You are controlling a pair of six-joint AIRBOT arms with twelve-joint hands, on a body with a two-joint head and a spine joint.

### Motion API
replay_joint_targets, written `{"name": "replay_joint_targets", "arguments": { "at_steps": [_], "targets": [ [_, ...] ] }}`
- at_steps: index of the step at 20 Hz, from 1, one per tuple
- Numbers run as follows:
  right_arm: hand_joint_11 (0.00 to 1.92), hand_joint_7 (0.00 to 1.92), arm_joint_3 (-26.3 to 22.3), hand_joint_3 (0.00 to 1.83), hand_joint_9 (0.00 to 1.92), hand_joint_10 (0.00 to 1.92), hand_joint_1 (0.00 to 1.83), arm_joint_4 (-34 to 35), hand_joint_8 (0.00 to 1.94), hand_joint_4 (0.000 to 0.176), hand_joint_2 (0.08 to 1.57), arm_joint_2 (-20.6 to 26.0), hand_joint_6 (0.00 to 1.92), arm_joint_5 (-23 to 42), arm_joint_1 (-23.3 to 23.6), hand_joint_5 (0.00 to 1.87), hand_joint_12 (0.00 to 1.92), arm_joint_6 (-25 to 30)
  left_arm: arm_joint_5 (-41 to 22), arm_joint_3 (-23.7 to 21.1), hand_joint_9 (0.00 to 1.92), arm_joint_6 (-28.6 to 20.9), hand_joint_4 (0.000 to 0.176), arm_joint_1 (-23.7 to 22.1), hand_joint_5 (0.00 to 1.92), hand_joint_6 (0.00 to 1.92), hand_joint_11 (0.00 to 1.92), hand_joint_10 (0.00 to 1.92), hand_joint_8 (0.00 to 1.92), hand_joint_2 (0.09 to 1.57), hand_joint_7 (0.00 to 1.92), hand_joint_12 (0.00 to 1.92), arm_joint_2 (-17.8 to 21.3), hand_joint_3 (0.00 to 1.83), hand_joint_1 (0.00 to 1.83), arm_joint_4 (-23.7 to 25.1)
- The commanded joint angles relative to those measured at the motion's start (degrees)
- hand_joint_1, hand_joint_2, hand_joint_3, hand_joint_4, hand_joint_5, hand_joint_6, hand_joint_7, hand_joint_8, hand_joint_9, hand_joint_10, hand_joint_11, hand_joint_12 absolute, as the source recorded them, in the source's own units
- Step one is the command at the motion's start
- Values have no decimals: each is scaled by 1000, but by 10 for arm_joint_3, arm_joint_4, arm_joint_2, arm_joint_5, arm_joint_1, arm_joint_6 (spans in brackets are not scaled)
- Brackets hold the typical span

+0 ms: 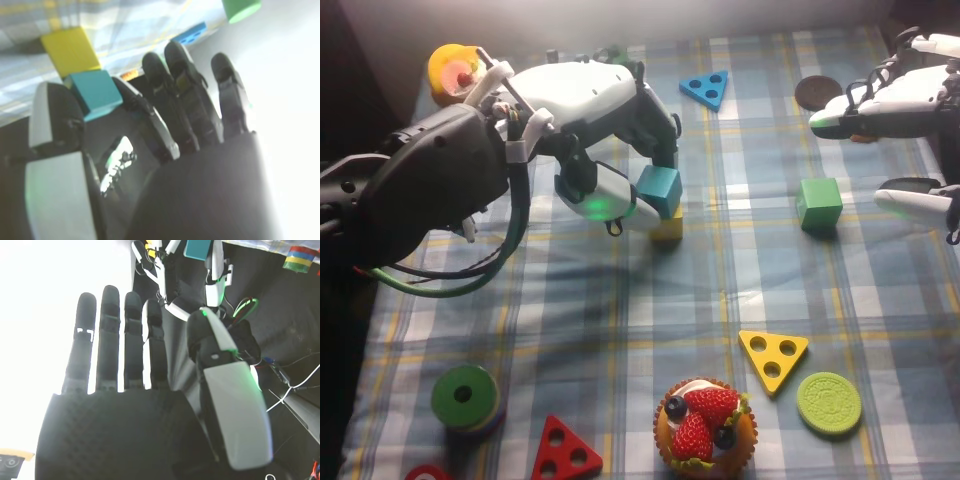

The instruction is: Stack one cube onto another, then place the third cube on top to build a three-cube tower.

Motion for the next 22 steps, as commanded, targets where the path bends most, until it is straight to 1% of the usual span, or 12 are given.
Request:
{"name": "replay_joint_targets", "arguments": {
  "at_steps": [1, 3, 4, 6, 7, 8, 11, 12, 14, 16, 19, 22],
  "targets": [
    [158, 587, 3, 0, 590, 1, 634, 15, 0, 0, 1351, -3, 0, 69, 7, 523, 1094, 2, -51, 4, 730, -2, 176, -3, 999, 939, 91, 9, 0, 1098, 864, 411, -6, 0, 1022, 7],
    [190, 577, 4, 0, 577, 0, 614, 15, 0, 0, 1345, -5, 0, 69, 7, 529, 980, 2, -49, 6, 730, -2, 176, -2, 1003, 933, 96, 8, 0, 1096, 859, 417, -7, 0, 1024, 7],
    [200, 577, 4, 3, 577, 2, 594, 15, 1, 0, 1354, -5, 0, 69, 7, 530, 976, 2, -48, 6, 740, -2, 176, -2, 1023, 901, 95, 10, 2, 1087, 865, 433, -8, 0, 1032, 6],
    [162, 592, 4, 0, 582, 0, 663, 15, 0, 0, 1347, -5, 0, 69, 7, 542, 1053, 2, -48, 6, 739, -2, 176, -2, 1014, 914, 82, 8, 3, 1089, 869, 444, -8, 1, 1028, 5],
    [157, 592, 4, 0, 584, 2, 666, 15, 0, 0, 1348, -5, 0, 69, 7, 537, 1062, 2, -48, 6, 712, -2, 176, -2, 988, 955, 70, 4, 2, 1101, 854, 452, -8, 3, 1017, 4],
    [173, 590, 4, 4, 590, 3, 604, 15, 0, 0, 1356, -5, 1, 69, 7, 526, 1061, 2, -48, 6, 690, -2, 176, -2, 969, 986, 50, 0, 0, 1110, 832, 457, -8, 2, 1008, 4],
    [153, 583, 4, 1, 569, 0, 602, 15, 0, 0, 1354, -5, 3, 69, 7, 533, 1050, 3, -46, 6, 672, -2, 176, -1, 993, 948, 19, 0, 0, 1100, 815, 466, -9, 0, 1019, 3],
    [190, 601, 4, 0, 597, 11, 598, 15, 7, 0, 1351, -5, 6, 69, 7, 541, 1069, 3, -46, 5, 673, -2, 176, 0, 992, 948, 32, 1, 1, 1100, 816, 475, -9, 0, 1018, 3],
    [157, 584, 4, 0, 575, 2, 593, 15, 1, 0, 1351, -5, 0, 69, 7, 530, 1059, 3, -46, 6, 673, -2, 176, 0, 977, 972, 48, 1, 0, 1106, 812, 500, -9, 1, 1012, 2],
    [154, 590, 4, 0, 581, 4, 633, 15, 3, 0, 1349, -5, 3, 69, 7, 537, 1073, 3, -47, 6, 678, -2, 176, 0, 965, 992, 48, 3, 1, 1111, 810, 521, -10, 1, 1007, 1],
    [148, 577, 4, 3, 569, 2, 582, 15, 1, 0, 1358, -5, 1, 69, 7, 522, 1058, 3, -46, 6, 684, -2, 176, 0, 983, 962, 40, 4, 4, 1103, 823, 547, -10, 0, 1014, 0],
    [160, 584, 4, 0, 575, 5, 622, 15, 4, 0, 1354, -5, 4, 69, 7, 533, 1060, 3, -46, 6, 683, -2, 176, 1, 993, 946, 27, 4, 1, 1098, 817, 559, -9, 0, 1019, -1]
  ]
}}
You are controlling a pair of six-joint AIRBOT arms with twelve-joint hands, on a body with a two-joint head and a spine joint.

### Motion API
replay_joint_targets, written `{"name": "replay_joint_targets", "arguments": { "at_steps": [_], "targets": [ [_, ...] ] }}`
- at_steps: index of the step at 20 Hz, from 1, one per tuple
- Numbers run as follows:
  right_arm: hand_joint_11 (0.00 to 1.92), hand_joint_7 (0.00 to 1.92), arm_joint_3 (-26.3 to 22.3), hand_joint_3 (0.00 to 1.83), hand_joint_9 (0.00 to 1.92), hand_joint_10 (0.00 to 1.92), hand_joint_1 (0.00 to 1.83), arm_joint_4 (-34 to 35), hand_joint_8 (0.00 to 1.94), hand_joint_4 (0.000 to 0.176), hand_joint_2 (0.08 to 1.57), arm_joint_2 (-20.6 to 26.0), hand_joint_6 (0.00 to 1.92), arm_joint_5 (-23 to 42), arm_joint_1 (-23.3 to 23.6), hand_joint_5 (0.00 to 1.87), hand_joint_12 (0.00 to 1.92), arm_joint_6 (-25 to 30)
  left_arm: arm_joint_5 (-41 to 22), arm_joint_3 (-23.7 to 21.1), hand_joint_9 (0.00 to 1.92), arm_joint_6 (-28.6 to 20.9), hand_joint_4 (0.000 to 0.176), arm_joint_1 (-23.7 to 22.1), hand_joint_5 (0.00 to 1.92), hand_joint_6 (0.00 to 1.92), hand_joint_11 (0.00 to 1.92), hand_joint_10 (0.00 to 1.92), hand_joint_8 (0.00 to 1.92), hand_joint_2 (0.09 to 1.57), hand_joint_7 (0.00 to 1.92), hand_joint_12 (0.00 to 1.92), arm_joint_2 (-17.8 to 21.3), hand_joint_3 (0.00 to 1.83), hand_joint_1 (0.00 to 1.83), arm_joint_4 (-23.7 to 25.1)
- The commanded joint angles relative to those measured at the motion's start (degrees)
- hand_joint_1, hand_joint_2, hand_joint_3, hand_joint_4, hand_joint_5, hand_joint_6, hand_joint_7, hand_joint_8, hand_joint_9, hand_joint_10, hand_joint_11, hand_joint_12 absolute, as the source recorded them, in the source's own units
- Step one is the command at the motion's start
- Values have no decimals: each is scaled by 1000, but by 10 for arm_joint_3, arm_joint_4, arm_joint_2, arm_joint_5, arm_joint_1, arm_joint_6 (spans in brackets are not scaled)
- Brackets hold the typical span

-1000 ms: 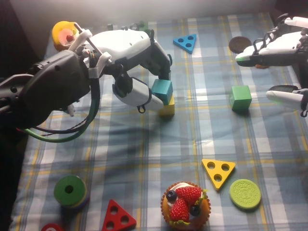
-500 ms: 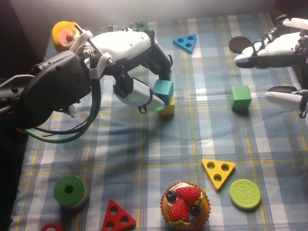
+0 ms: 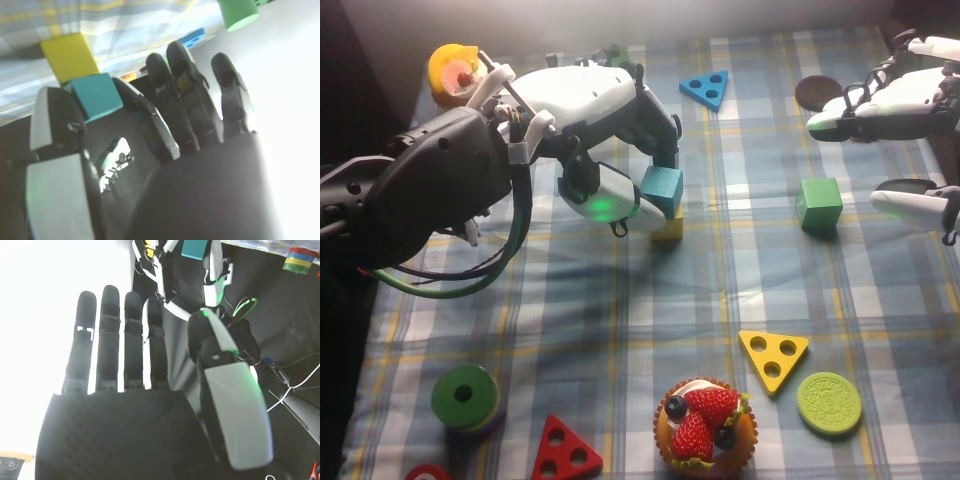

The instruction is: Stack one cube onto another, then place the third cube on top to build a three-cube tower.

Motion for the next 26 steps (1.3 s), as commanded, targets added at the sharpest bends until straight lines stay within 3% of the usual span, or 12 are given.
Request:
{"name": "replay_joint_targets", "arguments": {
  "at_steps": [1, 5, 6, 7, 9, 17, 19, 20, 23, 24, 25, 26],
  "targets": [
    [175, 594, 2, 0, 586, 6, 635, 15, 4, 0, 1351, -1, 2, 69, 7, 537, 1048, 3, -46, 2, 677, 0, 176, -2, 993, 945, 27, 1, 0, 1098, 807, 562, -3, 0, 1019, 8],
    [178, 605, 2, 0, 596, 4, 675, 15, 2, 0, 1345, -1, 1, 69, 7, 543, 1057, 3, -46, 0, 646, 0, 176, 0, 958, 1004, 0, 5, 2, 1112, 780, 640, -1, 0, 1010, 8],
    [172, 603, 2, 0, 593, 2, 683, 15, 0, 0, 1342, -1, 1, 69, 7, 544, 1054, 3, -46, 0, 652, 0, 158, 0, 827, 432, 0, 7, 8, 1014, 768, 646, -1, 0, 1011, 7],
    [180, 602, 2, 0, 596, 3, 674, 15, 0, 0, 1342, -1, 0, 69, 7, 543, 1061, 3, -46, 0, 642, 0, 167, 0, 837, 166, 0, 3, 3, 988, 753, 629, 0, 0, 1011, 7],
    [173, 581, 2, 2, 580, 1, 624, 15, 0, 0, 1348, -1, 0, 69, 7, 530, 1056, 3, -48, -1, 654, 0, 142, 1, 810, 20, 2, 8, 6, 946, 761, 645, 1, 0, 1033, 6],
    [181, 576, 1, 2, 581, 1, 639, 15, 0, 0, 1343, -1, 0, 69, 7, 530, 1035, 3, -64, -18, 637, 0, 122, 8, 593, 0, 0, 1, 0, 926, 705, 657, 14, 0, 985, 5],
    [168, 561, 1, 0, 561, 1, 662, 15, 1, 0, 1338, -1, 1, 69, 7, 522, 1028, 3, -77, -34, 562, 0, 141, 13, 450, 0, 0, 0, 0, 898, 605, 544, 27, 0, 944, 11],
    [156, 563, 1, 0, 563, 1, 664, 15, 1, 0, 1326, -1, 0, 69, 7, 517, 1061, 3, -99, -55, 521, 0, 167, 20, 285, 0, 0, 0, 0, 880, 521, 494, 42, 0, 834, 18],
    [140, 562, 0, 0, 558, 0, 689, 16, 0, 0, 1306, -2, 1, 68, 7, 521, 1071, 3, -156, -106, 464, -42, 174, 42, 179, 0, 0, 0, 0, 856, 395, 402, 88, 0, 783, 48],
    [125, 548, 1, 0, 541, 0, 674, 18, 0, 0, 1298, -3, 0, 65, 7, 509, 1068, 3, -169, -116, 366, -57, 176, 47, 108, 6, 0, 1, 3, 849, 340, 190, 98, 0, 705, 58],
    [90, 525, 4, 0, 518, 0, 680, 21, 0, 0, 1276, -5, 0, 61, 7, 501, 1094, 3, -194, -135, 280, -80, 174, 56, 100, 5, 0, 0, 0, 850, 269, 80, 118, 0, 623, 73],
    [6, 506, 7, 0, 484, 0, 745, 23, 0, 0, 1229, -8, 0, 56, 8, 486, 1176, 3, -216, -151, 220, -97, 146, 66, 113, 8, 9, 0, 0, 831, 196, 62, 136, 0, 574, 84]
  ]
}}
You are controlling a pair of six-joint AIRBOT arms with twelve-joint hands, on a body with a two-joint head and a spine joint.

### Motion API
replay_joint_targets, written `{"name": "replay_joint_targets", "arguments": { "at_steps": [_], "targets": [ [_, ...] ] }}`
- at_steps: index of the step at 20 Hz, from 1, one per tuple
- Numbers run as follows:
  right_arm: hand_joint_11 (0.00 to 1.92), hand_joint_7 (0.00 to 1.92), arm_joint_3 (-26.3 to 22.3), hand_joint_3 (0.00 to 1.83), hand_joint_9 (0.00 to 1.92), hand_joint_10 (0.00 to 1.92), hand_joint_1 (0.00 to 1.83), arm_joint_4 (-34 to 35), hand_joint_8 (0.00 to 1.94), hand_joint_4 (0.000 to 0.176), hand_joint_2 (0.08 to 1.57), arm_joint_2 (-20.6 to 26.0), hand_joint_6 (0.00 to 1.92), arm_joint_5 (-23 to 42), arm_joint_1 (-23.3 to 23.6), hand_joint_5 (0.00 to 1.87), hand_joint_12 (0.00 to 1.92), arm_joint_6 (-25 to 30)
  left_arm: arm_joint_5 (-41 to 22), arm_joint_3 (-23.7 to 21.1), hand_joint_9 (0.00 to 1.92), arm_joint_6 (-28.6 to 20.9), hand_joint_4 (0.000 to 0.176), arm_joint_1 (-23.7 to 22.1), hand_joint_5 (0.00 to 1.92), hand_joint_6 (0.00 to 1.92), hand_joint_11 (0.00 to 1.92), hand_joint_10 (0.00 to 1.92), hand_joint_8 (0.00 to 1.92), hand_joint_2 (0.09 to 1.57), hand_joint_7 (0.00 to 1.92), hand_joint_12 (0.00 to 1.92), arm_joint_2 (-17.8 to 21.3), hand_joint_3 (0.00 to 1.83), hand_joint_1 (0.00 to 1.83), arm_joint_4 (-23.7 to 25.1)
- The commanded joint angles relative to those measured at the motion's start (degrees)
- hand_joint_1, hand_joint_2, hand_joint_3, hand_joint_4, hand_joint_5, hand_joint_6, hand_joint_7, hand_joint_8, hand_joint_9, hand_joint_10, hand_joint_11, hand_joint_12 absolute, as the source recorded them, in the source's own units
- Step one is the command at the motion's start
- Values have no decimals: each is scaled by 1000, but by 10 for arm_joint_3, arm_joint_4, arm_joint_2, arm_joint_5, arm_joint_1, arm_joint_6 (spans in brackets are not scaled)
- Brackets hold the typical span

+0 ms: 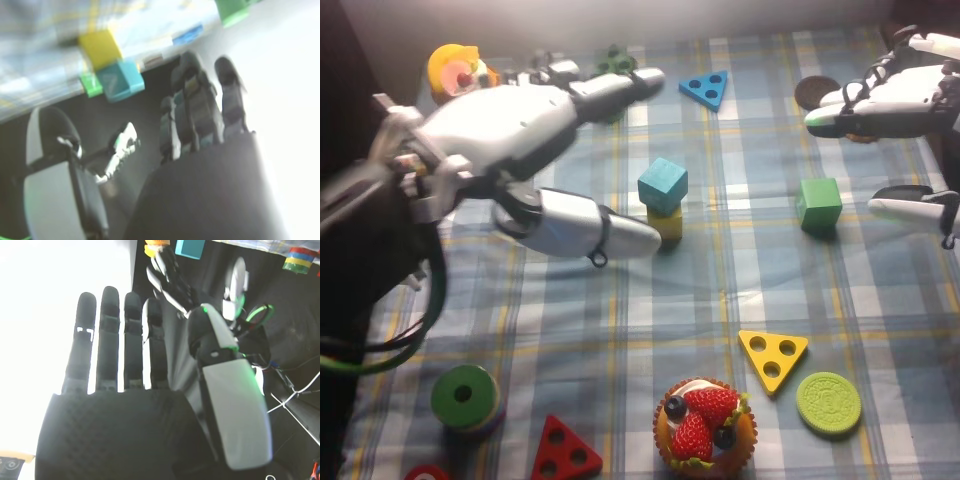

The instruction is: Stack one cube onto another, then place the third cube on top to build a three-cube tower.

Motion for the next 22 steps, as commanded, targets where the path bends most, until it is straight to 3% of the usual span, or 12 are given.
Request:
{"name": "replay_joint_targets", "arguments": {
  "at_steps": [1, 2, 3, 5, 7, 9, 18, 22],
  "targets": [
    [6, 506, 5, 0, 484, 0, 745, 16, 0, 0, 1229, -4, 0, 50, 10, 486, 1176, 3, -98, -10, 220, -17, 146, 5, 113, 8, 9, 0, 0, 831, 196, 62, 14, 0, 574, 22],
    [9, 503, 10, 0, 481, 0, 724, 16, 0, 0, 1218, -9, 0, 37, 16, 476, 1177, 3, -122, -27, 191, -38, 169, 18, 87, 1, 1, 0, 0, 829, 165, 56, 32, 0, 569, 32],
    [19, 508, 17, 0, 482, 1, 751, 15, 1, 0, 1181, -15, 1, 21, 21, 482, 1147, 3, -144, -41, 185, -58, 175, 31, 35, 0, 0, 0, 0, 814, 149, 14, 49, 0, 610, 41],
    [66, 540, 36, 0, 517, 16, 805, 12, 11, 0, 1058, -32, 7, -21, 38, 517, 1139, 3, -201, -72, 125, -118, 176, 65, 0, 0, 40, 0, 0, 803, 81, 22, 85, 0, 496, 57],
    [73, 548, 50, 0, 524, 11, 813, 9, 5, 0, 1029, -44, 2, -50, 48, 518, 1112, 3, -227, -86, 123, -146, 176, 85, 8, 3, 43, 0, 2, 793, 84, 24, 103, 0, 547, 63],
    [84, 555, 60, 0, 536, 12, 846, 9, 4, 0, 1002, -54, 2, -72, 55, 522, 1107, 2, -238, -93, 133, -146, 176, 93, 35, 11, 132, 4, 10, 809, 109, 65, 109, 0, 544, 63],
    [0, 549, 93, 0, 484, 4, 906, 8, 1, 0, 1015, -90, 7, -137, 91, 640, 1077, -22, -243, -95, 183, -146, 176, 98, 80, 11, 113, 12, 10, 794, 146, 74, 108, 0, 650, 50],
    [0, 563, 101, 0, 497, 8, 890, 7, 5, 0, 994, -100, 12, -157, 97, 693, 1154, -28, -244, -95, 175, -146, 176, 98, 88, 8, 96, 5, 7, 802, 149, 72, 106, 1, 645, 51]
  ]
}}
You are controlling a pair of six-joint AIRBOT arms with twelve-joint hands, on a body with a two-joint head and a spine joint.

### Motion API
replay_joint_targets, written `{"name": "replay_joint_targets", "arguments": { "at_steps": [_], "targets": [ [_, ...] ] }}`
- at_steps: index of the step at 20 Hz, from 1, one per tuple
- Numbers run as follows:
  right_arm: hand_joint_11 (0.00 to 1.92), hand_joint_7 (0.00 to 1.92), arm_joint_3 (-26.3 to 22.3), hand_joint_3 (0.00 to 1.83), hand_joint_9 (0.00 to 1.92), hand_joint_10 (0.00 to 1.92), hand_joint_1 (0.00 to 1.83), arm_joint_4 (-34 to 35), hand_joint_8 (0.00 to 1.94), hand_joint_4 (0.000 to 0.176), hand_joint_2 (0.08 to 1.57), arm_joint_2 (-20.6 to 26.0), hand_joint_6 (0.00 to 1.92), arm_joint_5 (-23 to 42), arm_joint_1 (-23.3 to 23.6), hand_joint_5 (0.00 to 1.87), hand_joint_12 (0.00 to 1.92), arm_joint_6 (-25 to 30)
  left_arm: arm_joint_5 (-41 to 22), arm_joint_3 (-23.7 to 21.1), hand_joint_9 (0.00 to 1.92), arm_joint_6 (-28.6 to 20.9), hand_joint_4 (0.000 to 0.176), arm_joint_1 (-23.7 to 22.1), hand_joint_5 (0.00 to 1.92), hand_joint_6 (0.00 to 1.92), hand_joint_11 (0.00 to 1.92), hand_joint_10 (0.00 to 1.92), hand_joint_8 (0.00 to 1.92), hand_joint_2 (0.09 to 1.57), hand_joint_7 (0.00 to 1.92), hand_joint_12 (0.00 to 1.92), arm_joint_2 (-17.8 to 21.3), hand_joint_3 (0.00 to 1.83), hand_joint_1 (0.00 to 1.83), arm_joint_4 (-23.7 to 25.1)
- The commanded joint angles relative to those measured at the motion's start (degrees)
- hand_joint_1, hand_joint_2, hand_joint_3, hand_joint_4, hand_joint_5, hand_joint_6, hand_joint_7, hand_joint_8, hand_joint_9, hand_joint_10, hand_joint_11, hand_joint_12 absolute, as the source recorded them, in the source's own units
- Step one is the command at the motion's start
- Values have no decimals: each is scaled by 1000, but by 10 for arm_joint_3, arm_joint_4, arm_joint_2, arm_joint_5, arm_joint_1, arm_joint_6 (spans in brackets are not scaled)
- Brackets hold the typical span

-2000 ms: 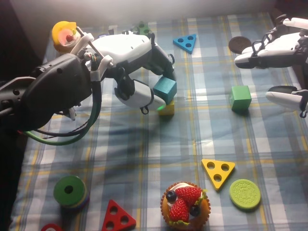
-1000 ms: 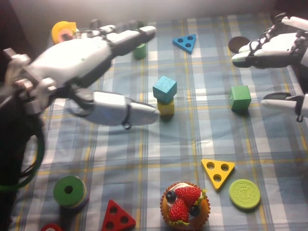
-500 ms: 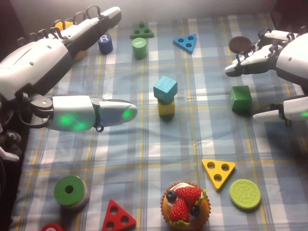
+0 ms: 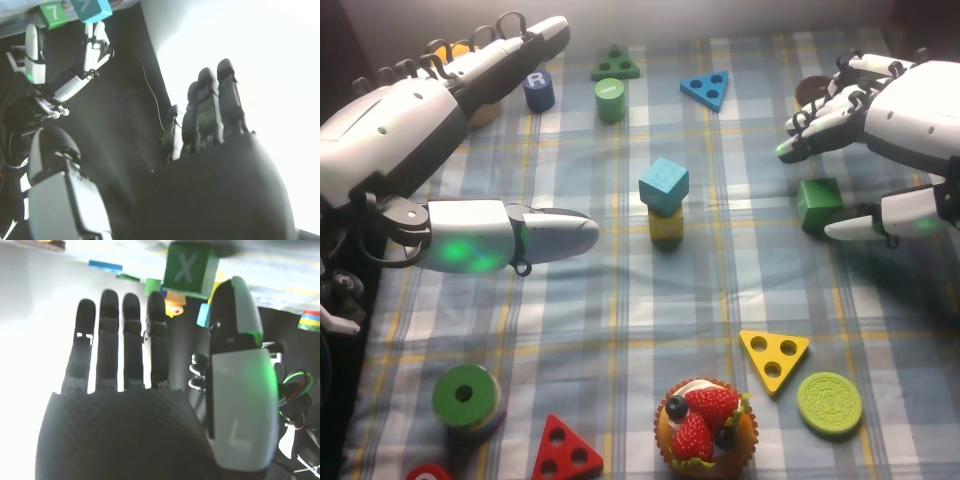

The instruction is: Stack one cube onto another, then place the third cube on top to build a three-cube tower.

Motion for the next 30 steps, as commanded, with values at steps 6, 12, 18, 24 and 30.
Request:
{"name": "replay_joint_targets", "arguments": {
  "at_steps": [6, 12, 18, 24, 30],
  "targets": [
    [0, 643, 9, 0, 540, 6, 1006, 11, 9, 0, 973, -9, 39, 40, 10, 883, 1098, 0, -68, -1, 178, -4, 176, -3, 91, 6, 70, 2, 6, 802, 159, 68, -6, 1, 668, 13],
    [36, 775, 11, 0, 657, 18, 1096, 10, 16, 15, 1079, -14, 891, 39, 10, 1037, 1246, -2, -68, -1, 187, -5, 176, 4, 96, 5, 83, 4, 5, 809, 166, 83, -11, 3, 657, 6],
    [21, 792, 10, 0, 668, 7, 1079, 5, 4, 49, 1084, -14, 915, 39, 10, 1023, 1274, -3, -67, -1, 198, -5, 176, 7, 110, 4, 37, 3, 1, 807, 172, 72, -11, 0, 646, 4],
    [63, 707, 8, 0, 610, 9, 1039, -5, 5, 0, 916, -16, 21, 39, 12, 901, 1139, -3, -67, -1, 201, -5, 176, 8, 101, 0, 38, 1, 0, 811, 172, 84, -11, 0, 660, 4],
    [223, 819, 7, 1, 726, 19, 1055, -15, 15, 0, 926, -19, 22, 39, 21, 1001, 1002, -3, -67, -1, 202, -5, 176, 8, 95, 0, 41, 8, 4, 813, 177, 93, -11, 0, 649, 3]
  ]
}}
